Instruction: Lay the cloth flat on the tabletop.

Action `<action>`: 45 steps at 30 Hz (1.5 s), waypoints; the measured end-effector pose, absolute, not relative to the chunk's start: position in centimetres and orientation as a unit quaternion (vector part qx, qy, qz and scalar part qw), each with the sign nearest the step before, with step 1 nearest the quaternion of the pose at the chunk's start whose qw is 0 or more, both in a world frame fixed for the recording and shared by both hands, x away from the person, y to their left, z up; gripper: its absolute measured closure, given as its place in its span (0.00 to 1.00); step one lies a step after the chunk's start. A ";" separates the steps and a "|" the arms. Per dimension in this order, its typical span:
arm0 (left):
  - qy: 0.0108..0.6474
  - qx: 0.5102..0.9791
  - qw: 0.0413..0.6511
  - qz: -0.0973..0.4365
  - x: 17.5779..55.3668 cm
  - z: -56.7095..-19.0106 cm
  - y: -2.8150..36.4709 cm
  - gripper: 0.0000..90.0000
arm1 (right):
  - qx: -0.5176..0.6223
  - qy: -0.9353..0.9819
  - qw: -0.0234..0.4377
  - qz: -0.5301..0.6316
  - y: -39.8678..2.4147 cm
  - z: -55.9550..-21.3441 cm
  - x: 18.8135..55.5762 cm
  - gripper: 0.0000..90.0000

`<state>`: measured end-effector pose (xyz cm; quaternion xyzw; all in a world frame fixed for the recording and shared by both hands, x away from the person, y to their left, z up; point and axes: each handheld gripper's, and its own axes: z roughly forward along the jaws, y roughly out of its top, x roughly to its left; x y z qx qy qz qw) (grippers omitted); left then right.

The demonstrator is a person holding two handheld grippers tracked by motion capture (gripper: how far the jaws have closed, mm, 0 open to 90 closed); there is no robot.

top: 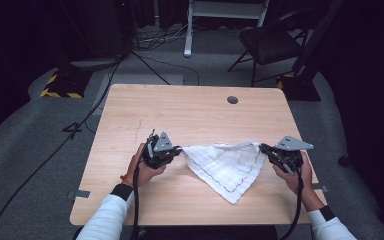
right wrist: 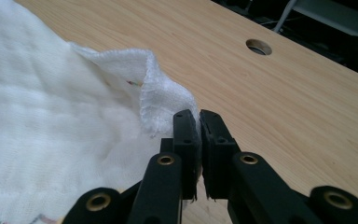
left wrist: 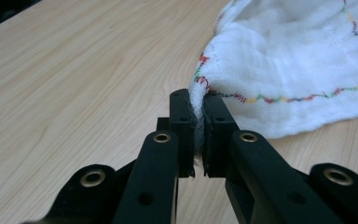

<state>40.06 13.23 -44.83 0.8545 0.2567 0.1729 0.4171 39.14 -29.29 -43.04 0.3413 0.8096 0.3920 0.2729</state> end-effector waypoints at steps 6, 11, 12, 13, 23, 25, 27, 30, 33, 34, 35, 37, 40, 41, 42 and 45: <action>0.277 0.854 0.407 0.167 40.1 -45.1 15.1 0.94 | 0.367 0.809 0.262 0.376 -30.6 -43.8 39.8 0.95; 0.278 0.866 0.387 0.154 39.3 -45.8 15.7 0.94 | 0.382 0.825 0.240 0.341 -31.0 -45.5 40.4 0.95; 0.279 0.866 0.387 0.149 39.1 -45.9 15.9 0.94 | 0.383 0.828 0.238 0.332 -31.1 -45.8 40.5 0.95; 0.281 0.866 0.386 0.147 38.9 -46.0 16.1 0.94 | 0.386 0.830 0.232 0.328 -31.2 -46.1 40.6 0.95; 0.269 0.884 0.366 0.110 36.0 -47.0 16.6 0.94 | 0.397 0.848 0.188 0.297 -31.9 -47.8 40.1 0.88; 0.266 0.887 0.361 0.106 35.6 -47.2 16.5 0.93 | 0.397 0.849 0.189 0.294 -31.9 -47.8 40.0 0.81; 0.269 0.887 0.360 0.104 35.3 -47.3 16.5 0.91 | 0.400 0.845 0.197 0.295 -32.1 -47.6 40.0 0.72; 0.273 0.882 0.366 0.113 34.9 -47.1 16.7 0.82 | 0.410 0.833 0.208 0.309 -32.4 -46.9 40.2 0.63; 0.280 0.874 0.377 0.122 35.0 -46.7 16.7 0.71 | 0.408 0.825 0.216 0.325 -32.5 -46.0 40.4 0.57; 0.283 0.872 0.378 0.128 35.0 -46.7 16.6 0.66 | 0.404 0.824 0.220 0.332 -32.5 -45.8 40.4 0.57; 0.287 0.871 0.376 0.135 35.1 -46.6 16.4 0.61 | 0.399 0.823 0.223 0.337 -32.4 -45.5 40.5 0.57; 0.289 0.869 0.374 0.143 35.3 -46.3 16.0 0.54 | 0.392 0.824 0.232 0.336 -32.0 -45.1 40.9 0.56; 0.286 0.863 0.389 0.150 35.7 -45.5 15.5 0.45 | 0.381 0.827 0.240 0.336 -31.2 -44.8 41.6 0.58; 0.286 0.862 0.390 0.153 36.0 -45.3 15.4 0.45 | 0.382 0.830 0.239 0.329 -30.9 -45.1 42.1 0.58; 0.286 0.862 0.391 0.152 36.3 -45.2 15.3 0.45 | 0.382 0.830 0.239 0.329 -30.9 -45.1 42.1 0.58; 0.291 0.857 0.399 0.149 38.0 -44.8 15.2 0.48 | 0.388 0.835 0.229 0.316 -30.7 -45.8 42.4 0.57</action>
